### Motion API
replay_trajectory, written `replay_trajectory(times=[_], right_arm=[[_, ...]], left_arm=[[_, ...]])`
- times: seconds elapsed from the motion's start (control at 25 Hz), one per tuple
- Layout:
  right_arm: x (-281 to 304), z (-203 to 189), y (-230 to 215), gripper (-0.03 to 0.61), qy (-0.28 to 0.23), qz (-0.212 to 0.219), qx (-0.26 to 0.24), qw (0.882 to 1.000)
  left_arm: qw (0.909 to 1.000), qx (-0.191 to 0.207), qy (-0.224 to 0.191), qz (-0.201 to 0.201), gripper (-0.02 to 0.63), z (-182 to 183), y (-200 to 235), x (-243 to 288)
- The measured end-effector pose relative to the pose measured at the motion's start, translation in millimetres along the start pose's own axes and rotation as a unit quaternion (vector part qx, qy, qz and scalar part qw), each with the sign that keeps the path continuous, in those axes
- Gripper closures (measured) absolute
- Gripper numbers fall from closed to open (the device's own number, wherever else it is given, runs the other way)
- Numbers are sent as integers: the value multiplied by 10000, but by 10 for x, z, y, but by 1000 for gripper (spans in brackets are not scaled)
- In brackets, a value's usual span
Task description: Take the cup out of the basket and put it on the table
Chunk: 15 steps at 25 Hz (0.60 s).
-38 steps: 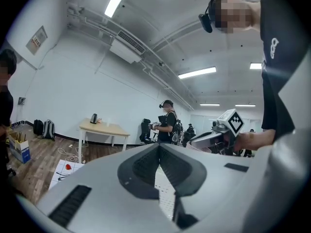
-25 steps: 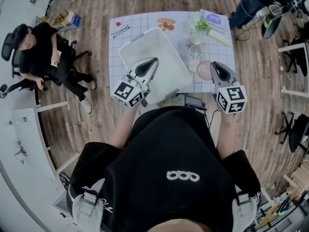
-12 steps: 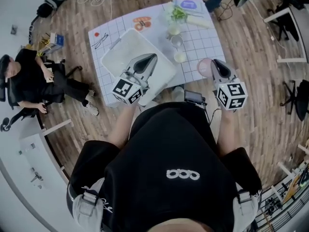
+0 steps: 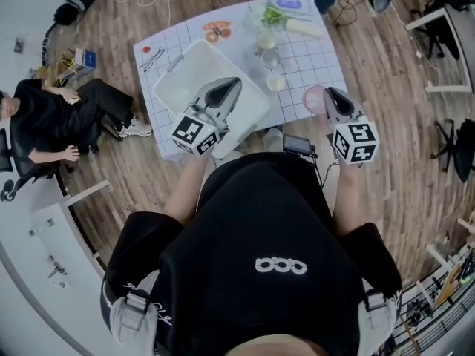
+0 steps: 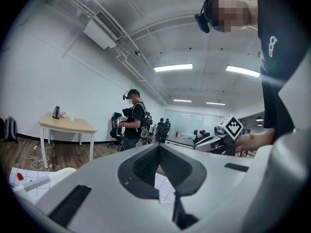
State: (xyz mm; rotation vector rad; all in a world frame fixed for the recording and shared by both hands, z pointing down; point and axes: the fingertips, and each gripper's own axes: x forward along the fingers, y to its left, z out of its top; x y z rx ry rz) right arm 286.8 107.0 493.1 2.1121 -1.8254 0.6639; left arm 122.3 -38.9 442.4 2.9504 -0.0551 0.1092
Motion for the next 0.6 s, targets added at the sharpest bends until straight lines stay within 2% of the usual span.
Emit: replay_trajectory(times=[0.6], right_arm=[[88, -27, 7, 532, 108, 27, -33, 9999]], left_arm=[[10000, -55, 23, 14, 606, -16, 42, 2]])
